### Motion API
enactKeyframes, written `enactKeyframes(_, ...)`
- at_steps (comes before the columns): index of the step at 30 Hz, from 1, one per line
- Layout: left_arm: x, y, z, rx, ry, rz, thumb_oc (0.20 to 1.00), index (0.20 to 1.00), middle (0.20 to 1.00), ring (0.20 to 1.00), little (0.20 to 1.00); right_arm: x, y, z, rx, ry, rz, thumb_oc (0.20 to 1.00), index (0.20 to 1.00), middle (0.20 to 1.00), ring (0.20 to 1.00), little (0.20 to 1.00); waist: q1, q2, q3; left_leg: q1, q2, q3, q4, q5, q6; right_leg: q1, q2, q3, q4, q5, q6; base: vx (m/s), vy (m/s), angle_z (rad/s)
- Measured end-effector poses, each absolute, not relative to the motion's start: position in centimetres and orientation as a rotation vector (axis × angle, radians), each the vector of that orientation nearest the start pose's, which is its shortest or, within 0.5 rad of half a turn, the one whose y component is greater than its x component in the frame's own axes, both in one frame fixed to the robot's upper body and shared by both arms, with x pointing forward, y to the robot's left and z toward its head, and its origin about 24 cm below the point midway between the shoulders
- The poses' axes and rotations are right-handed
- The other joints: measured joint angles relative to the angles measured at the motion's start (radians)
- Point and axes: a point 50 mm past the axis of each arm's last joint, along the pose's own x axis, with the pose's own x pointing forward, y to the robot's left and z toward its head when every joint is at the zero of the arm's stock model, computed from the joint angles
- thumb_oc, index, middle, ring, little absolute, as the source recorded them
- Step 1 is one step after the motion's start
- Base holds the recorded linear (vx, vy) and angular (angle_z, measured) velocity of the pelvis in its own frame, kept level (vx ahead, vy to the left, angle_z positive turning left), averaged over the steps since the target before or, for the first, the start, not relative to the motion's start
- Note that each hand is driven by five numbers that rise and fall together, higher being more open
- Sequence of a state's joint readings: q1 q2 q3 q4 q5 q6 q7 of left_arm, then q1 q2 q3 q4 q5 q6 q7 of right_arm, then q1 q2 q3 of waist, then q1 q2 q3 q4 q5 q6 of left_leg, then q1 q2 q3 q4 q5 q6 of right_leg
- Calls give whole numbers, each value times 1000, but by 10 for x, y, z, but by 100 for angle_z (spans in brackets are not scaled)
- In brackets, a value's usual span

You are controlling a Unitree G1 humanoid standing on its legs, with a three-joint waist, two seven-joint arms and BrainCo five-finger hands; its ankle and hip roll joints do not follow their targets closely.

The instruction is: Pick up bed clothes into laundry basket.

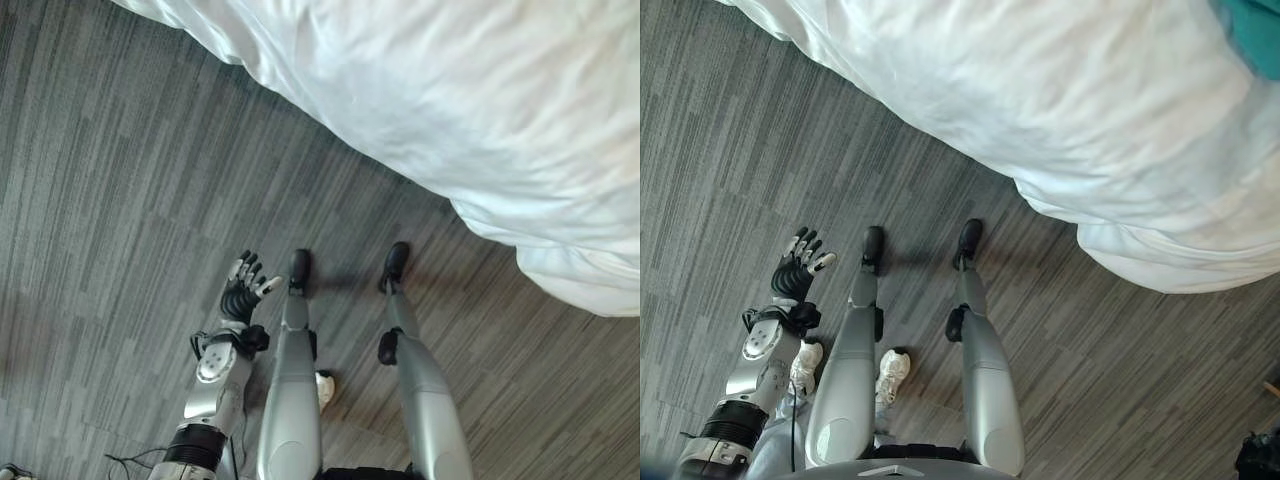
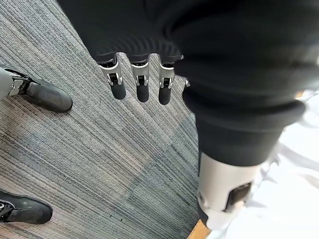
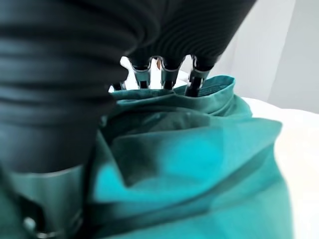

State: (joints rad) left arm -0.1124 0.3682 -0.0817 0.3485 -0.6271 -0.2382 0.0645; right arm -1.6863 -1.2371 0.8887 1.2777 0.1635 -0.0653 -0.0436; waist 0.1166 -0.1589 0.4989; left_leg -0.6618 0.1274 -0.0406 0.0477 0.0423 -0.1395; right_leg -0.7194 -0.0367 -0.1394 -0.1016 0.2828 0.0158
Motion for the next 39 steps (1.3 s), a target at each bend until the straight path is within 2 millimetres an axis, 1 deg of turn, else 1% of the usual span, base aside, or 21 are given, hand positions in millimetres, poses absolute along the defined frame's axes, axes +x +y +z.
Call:
enactKeyframes(5, 269, 231, 25, -254, 10, 150, 1000, 1000, 1000, 1000, 1000, 284, -413, 411, -991, -152, -837, 1000, 1000, 1000, 1000, 1000, 13, 3, -1, 0, -2, 1, 5, 0, 0, 0, -1, 3, 0, 3, -2, 0, 0, 0)
enactKeyframes(6, 269, 231, 25, -261, 9, 154, 1000, 1000, 1000, 1000, 1000, 284, -413, 411, -990, -150, -835, 395, 395, 395, 395, 395, 18, 5, -2, 0, -2, 1, 6, 0, 0, 1, -1, 3, 0, 4, -3, 0, 0, 0)
enactKeyframes(7, 269, 232, 25, -262, 7, 157, 1000, 1000, 1000, 1000, 1000, 284, -413, 411, -990, -146, -831, 200, 200, 200, 200, 200, 22, 5, -2, 0, -2, 2, 7, 0, 0, 1, -1, 4, 0, 5, -4, 0, 0, 0)
enactKeyframes(10, 268, 236, 26, -260, 3, 164, 1000, 1000, 1000, 1000, 1000, 285, -413, 411, -990, -139, -821, 200, 200, 200, 200, 200, 29, 6, -3, 0, -3, 1, 8, 2, -3, 1, -2, 4, 0, 7, -7, 0, 0, 0)
enactKeyframes(12, 268, 240, 28, -263, -5, 180, 1000, 1000, 1000, 1000, 1000, 281, -411, 419, -965, -169, -834, 200, 200, 200, 200, 200, 29, 9, -4, 2, -7, 2, 10, 5, -3, 3, -5, 9, 0, 11, -9, 0, 0, 0)
enactKeyframes(14, 268, 239, 27, -263, -2, 176, 1000, 1000, 1000, 1000, 1000, 278, -413, 421, -940, -184, -847, 200, 200, 200, 200, 200, 34, 13, -6, 8, -10, 4, 10, 6, -2, 7, -5, 12, 0, 14, -13, 0, 0, 0)
enactKeyframes(16, 269, 238, 27, -266, -2, 174, 1000, 1000, 1000, 1000, 1000, 277, -414, 421, -936, -184, -865, 200, 200, 200, 200, 200, 40, 23, -11, 17, -11, 5, 10, 6, -2, 15, -6, 12, 0, 16, -15, 0, 0, 0)
enactKeyframes(17, 269, 237, 27, -266, -1, 171, 1000, 1000, 1000, 1000, 1000, 276, -416, 421, -930, -186, -880, 200, 200, 200, 200, 200, 46, 42, -20, 21, -11, 4, 10, 7, -1, 20, -9, 10, 0, 17, -15, -3, 2, 3)
enactKeyframes(19, 269, 238, 27, -266, -4, 172, 1000, 1000, 1000, 1000, 1000, 275, -418, 419, -934, -168, -889, 200, 200, 200, 200, 200, 52, 61, -29, 24, -14, 3, 10, 9, 2, 25, -11, 10, 0, 18, -14, -4, 9, 4)
enactKeyframes(21, 269, 239, 28, -266, -8, 175, 1000, 1000, 1000, 1000, 1000, 275, -418, 419, -929, -166, -892, 200, 200, 200, 200, 200, 51, 70, -33, 29, -18, 5, 9, 13, 3, 27, -15, 12, 0, 20, -13, 0, 0, 0)
enactKeyframes(23, 270, 238, 28, -267, -7, 173, 1000, 1000, 1000, 1000, 1000, 274, -420, 416, -885, -182, -892, 200, 200, 200, 200, 200, 46, 70, -33, 52, -21, 6, 6, 16, 4, 48, -17, 13, 0, 24, -15, 6, 21, 0)
enactKeyframes(24, 270, 237, 29, -268, -7, 174, 1000, 1000, 1000, 1000, 1000, 277, -420, 411, -802, -229, -874, 200, 200, 200, 200, 200, 41, 72, -33, 91, -21, 6, -3, 16, 5, 85, -18, 13, 0, 22, -12, 20, 35, 4)
enactKeyframes(25, 270, 237, 29, -269, -8, 176, 1000, 1000, 1000, 1000, 1000, 279, -418, 409, -776, -254, -864, 200, 200, 200, 200, 200, 27, 74, -39, 108, -21, 6, -10, 15, 5, 100, -19, 14, 0, 5, 9, 6, 38, 7)
enactKeyframes(26, 269, 238, 28, -268, -7, 179, 1000, 1000, 1000, 1000, 1000, 282, -415, 407, -750, -290, -850, 200, 200, 200, 200, 200, 21, 75, -50, 116, -22, 6, -15, 16, 5, 107, -20, 13, 0, -4, 18, 10, 13, 7)
enactKeyframes(29, 269, 237, 28, -272, -7, 184, 1000, 1000, 1000, 1000, 1000, 288, -411, 395, -731, -344, -803, 200, 200, 200, 200, 200, -5, 69, -78, 138, -30, 8, -22, 18, 8, 125, -25, 15, 0, -5, 20, 10, 20, 0)
enactKeyframes(31, 269, 237, 27, -275, -3, 189, 1000, 1000, 1000, 1000, 1000, 289, -409, 381, -705, -378, -772, 200, 200, 200, 200, 200, -15, 68, -78, 200, -33, 25, -34, 19, 10, 176, -26, 27, 0, -4, 19, 68, 63, -12)
enactKeyframes(32, 268, 238, 26, -276, 2, 197, 1000, 1000, 1000, 1000, 1000, 292, -410, 369, -726, -357, -754, 200, 200, 200, 200, 200, -24, 69, -83, 246, -30, 32, -48, 16, 13, 213, -27, 35, 0, -17, 25, 72, 50, -12)
enactKeyframes(34, 265, 241, 24, -277, 5, 216, 1000, 1000, 1000, 1000, 1000, 294, -410, 352, -735, -343, -728, 200, 200, 200, 200, 200, -38, 72, -89, 308, -31, 32, -66, 15, 14, 266, -28, 35, 0, -21, 30, 54, 50, -8)
enactKeyframes(36, 265, 243, 24, -277, 5, 221, 1000, 1000, 1000, 1000, 1000, 289, -418, 336, -721, -319, -753, 200, 200, 200, 200, 200, -53, 75, -111, 350, -33, 36, -85, 12, 20, 296, -30, 39, 0, -33, 35, 83, 68, -3)
enactKeyframes(37, 263, 245, 24, -278, 5, 233, 1000, 1000, 1000, 1000, 1000, 283, -422, 323, -691, -319, -757, 200, 200, 200, 200, 200, -63, 75, -112, 399, -33, 41, -101, 12, 21, 337, -30, 40, 0, -39, 34, 98, 62, -3)
enactKeyframes(39, 260, 248, 20, -276, 20, 249, 1000, 1000, 1000, 1000, 1000, 278, -430, 307, -682, -282, -768, 200, 200, 200, 200, 200, -66, 80, -126, 458, -32, 53, -118, 8, 25, 383, -30, 43, 0, -45, 37, 97, 47, -9)
